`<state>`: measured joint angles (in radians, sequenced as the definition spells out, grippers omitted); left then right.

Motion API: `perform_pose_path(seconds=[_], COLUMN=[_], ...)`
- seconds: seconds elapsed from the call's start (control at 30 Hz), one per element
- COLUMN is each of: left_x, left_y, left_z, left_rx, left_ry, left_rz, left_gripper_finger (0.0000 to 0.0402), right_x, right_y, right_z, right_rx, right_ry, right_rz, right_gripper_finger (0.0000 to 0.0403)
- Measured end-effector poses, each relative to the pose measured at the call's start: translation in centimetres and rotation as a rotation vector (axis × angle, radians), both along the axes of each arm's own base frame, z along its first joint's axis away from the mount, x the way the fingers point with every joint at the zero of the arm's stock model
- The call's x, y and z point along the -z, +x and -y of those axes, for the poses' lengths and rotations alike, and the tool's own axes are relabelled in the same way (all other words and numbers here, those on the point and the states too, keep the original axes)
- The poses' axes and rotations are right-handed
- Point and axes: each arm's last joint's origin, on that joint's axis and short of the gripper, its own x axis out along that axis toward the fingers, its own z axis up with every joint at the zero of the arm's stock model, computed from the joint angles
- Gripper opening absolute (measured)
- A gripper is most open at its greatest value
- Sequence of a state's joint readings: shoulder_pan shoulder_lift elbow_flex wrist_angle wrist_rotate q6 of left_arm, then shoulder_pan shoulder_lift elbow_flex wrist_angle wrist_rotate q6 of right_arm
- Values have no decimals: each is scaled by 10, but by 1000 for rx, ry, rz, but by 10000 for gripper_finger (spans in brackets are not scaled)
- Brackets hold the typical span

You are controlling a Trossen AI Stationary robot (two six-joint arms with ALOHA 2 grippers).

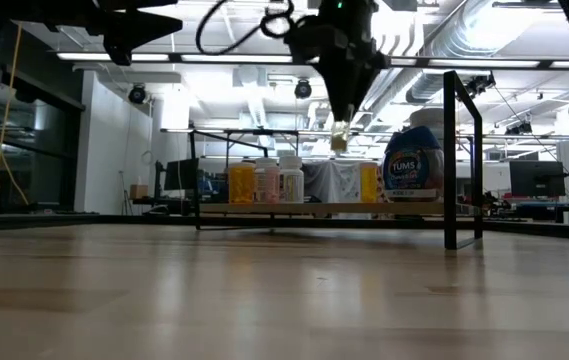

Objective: Pick and place medicine bottles onto shelf by color
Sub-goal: Put the light yellow pill bottle on the shelf

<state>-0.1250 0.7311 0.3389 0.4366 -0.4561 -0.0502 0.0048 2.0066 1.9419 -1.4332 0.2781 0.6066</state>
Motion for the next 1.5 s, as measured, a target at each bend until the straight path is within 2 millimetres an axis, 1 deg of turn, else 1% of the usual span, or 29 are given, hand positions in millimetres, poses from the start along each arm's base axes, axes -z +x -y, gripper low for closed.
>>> perform_pose_path(seconds=[0.17,0.3,0.43,0.5,0.73,0.87,1.0,1.13,1.33,1.5], left_x=[0,0,0,0,0,0,0,0,0,0], left_y=[0,0,0,0,0,0,0,0,0,0], left_z=[0,0,0,0,0,0,0,0,0,0], left_rx=[0,0,0,0,0,0,1,1,1,2], left_ry=[0,0,0,0,0,-3,-12,-24,-24,-24], left_rz=[0,1,1,1,1,2,5,9,7,7], left_gripper_finger=[221,221,221,221,221,221,221,221,221,221], right_x=[13,31,47,51,51,52,52,52,67,69], right_y=[4,10,13,12,6,9,14,12,7,12], right_z=[22,37,49,52,53,53,52,52,52,53], right_rx=[31,47,61,66,64,54,29,30,28,-4], right_ry=[52,67,116,119,158,159,197,200,214,196], right_rz=[-47,-112,-173,-196,-269,-236,-188,-208,-259,-205], right_gripper_finger=[113,113,113,113,113,113,113,113,113,113])
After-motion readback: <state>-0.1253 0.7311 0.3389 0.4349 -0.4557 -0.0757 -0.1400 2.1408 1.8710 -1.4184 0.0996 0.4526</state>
